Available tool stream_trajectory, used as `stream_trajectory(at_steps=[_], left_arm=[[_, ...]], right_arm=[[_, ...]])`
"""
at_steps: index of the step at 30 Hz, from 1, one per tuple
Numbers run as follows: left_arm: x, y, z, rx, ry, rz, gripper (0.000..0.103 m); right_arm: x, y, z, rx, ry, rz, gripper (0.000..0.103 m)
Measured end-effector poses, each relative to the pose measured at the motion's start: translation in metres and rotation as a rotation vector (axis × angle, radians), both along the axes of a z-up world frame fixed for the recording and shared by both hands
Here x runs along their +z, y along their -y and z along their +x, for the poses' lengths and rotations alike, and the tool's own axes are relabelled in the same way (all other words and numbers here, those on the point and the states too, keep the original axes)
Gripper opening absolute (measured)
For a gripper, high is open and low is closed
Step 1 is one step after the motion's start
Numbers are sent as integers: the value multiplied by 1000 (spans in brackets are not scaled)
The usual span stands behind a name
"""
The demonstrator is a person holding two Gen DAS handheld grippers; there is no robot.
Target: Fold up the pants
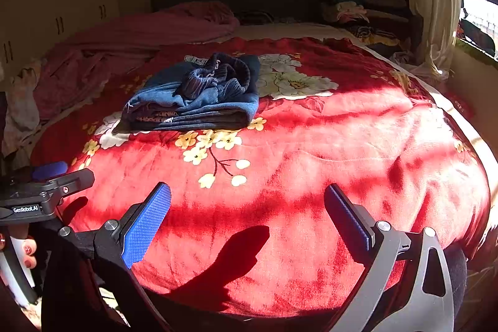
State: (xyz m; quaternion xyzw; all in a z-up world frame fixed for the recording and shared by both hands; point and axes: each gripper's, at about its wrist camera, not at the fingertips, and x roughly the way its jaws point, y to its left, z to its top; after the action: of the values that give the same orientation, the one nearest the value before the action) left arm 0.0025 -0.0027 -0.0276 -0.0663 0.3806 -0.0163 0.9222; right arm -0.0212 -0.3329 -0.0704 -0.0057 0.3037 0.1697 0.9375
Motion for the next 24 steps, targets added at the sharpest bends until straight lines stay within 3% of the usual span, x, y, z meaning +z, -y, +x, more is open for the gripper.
stream_trajectory(at_steps=[24], left_arm=[[2,2,-1,0,-20,7,93]], right_arm=[[6,-2,-2,3,10,-18,98]])
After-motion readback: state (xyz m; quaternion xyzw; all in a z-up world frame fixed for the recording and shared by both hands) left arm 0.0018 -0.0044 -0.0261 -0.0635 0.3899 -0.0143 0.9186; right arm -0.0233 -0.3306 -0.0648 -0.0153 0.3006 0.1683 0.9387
